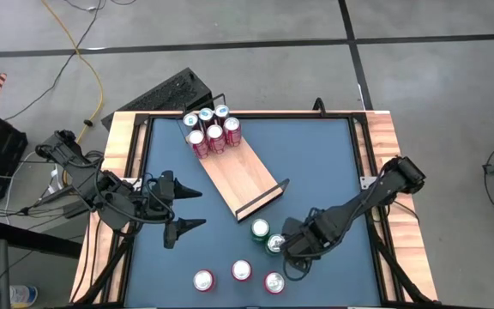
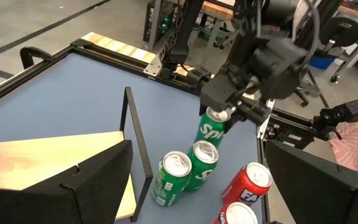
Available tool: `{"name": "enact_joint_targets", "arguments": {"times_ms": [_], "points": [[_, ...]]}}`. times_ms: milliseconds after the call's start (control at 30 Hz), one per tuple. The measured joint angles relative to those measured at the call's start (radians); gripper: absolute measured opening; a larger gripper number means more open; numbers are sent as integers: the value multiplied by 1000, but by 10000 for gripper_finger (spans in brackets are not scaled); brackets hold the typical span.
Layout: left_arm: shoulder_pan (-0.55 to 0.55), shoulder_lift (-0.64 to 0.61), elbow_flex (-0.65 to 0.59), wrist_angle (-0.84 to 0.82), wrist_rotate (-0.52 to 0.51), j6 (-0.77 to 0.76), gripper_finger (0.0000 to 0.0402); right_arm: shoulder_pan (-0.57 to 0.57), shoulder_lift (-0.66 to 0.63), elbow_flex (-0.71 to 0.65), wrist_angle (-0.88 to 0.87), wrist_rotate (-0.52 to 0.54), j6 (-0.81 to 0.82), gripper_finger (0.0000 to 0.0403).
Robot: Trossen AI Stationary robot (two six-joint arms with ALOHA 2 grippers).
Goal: Place canned beverage on shelf
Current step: Put the bottom green soda can on the shelf
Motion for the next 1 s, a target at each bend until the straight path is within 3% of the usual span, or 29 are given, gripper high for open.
{"name": "enact_joint_targets", "arguments": {"times_ms": [267,467,633,767,1000], "points": [[0,0,0,0,0,2,352,-44,0,272,-247,2,-29,285],[0,0,0,0,0,1,352,-125,-1,553,-292,79,-122,285],[0,0,0,0,0,-5,352,-222,-3,741,-290,207,-186,285],[0,0,0,1,-5,-5,352,-328,-8,752,-259,306,-279,285],[0,0,0,9,-74,-12,352,-519,54,751,-213,331,-452,285]]}}
